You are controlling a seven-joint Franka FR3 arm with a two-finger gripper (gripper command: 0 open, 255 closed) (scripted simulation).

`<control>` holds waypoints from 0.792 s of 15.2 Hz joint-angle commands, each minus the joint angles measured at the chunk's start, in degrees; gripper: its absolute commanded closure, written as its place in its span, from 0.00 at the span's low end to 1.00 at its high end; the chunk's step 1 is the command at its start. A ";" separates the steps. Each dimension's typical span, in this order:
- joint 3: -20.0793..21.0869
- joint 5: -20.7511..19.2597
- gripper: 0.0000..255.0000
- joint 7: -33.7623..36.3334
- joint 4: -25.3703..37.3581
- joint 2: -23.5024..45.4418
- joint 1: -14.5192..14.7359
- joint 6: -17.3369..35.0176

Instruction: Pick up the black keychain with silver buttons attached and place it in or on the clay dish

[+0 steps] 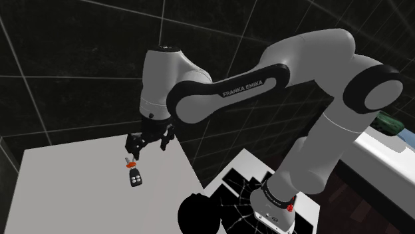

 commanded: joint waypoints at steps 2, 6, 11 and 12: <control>0.70 -4.31 0.00 4.87 5.18 6.59 2.20 1.01; 0.40 -6.48 0.00 6.88 6.88 10.07 3.62 2.48; -0.05 -7.92 0.00 7.84 5.22 12.41 4.28 6.22; -0.05 -7.92 0.00 7.84 5.20 12.40 4.28 6.22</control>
